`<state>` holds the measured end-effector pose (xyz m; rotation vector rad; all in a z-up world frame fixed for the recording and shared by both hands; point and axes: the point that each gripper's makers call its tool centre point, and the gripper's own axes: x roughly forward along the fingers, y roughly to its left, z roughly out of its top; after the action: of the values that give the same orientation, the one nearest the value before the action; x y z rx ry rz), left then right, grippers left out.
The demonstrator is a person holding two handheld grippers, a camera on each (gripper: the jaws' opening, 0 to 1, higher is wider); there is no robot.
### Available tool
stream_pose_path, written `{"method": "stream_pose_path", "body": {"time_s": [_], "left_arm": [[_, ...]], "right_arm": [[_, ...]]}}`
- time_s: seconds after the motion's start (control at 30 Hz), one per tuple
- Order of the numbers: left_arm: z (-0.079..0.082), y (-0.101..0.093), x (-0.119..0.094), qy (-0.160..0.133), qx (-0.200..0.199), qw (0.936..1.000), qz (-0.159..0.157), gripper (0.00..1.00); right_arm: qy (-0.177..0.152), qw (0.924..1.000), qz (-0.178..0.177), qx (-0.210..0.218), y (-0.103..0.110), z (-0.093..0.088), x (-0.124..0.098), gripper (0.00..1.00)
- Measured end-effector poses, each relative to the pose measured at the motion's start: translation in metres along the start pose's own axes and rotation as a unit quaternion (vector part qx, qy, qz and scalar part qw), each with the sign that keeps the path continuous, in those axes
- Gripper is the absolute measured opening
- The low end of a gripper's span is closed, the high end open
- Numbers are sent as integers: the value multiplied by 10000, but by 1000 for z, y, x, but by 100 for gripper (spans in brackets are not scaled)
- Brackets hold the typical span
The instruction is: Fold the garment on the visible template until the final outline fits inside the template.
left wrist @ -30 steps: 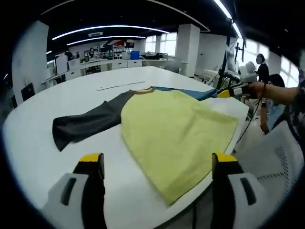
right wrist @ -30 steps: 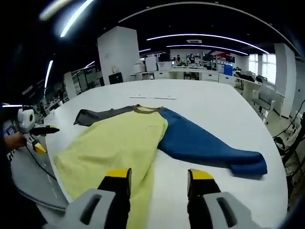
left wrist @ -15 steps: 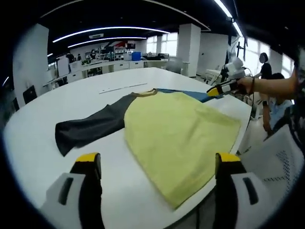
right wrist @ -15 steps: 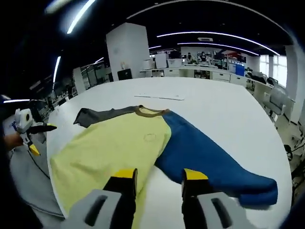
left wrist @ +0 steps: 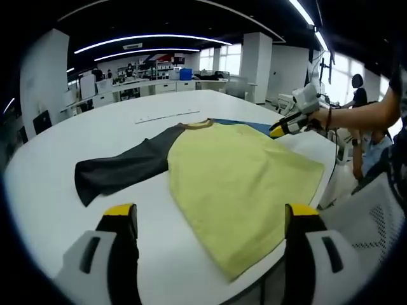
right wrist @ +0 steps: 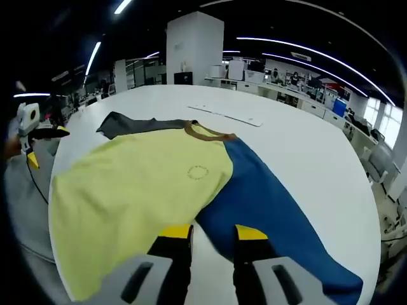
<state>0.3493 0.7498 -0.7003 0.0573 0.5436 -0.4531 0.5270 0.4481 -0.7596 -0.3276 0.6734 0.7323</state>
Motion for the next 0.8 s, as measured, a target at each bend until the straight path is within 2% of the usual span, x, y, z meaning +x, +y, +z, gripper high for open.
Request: {"method": "stream_pose_path", "body": {"time_s": [0.27,0.4,0.63,0.8], "left_arm": [[-2,4,-2,25,-44,10000,51,91],[-4,9,-3,105,-40,9998,156,89],[-2,10,-4,39,-59,9998,175,88],[-2,11,-3,35,-43,9998,170,89]], "right_arm": [[243,9996,2,-144,0,-8,14,11],[304,9992,-92,-222,-7,-10,17,0],[266,9991,-308,-137,-22,-6,12,0],[221,9980,-584,-81,-41,1,7,0]]}}
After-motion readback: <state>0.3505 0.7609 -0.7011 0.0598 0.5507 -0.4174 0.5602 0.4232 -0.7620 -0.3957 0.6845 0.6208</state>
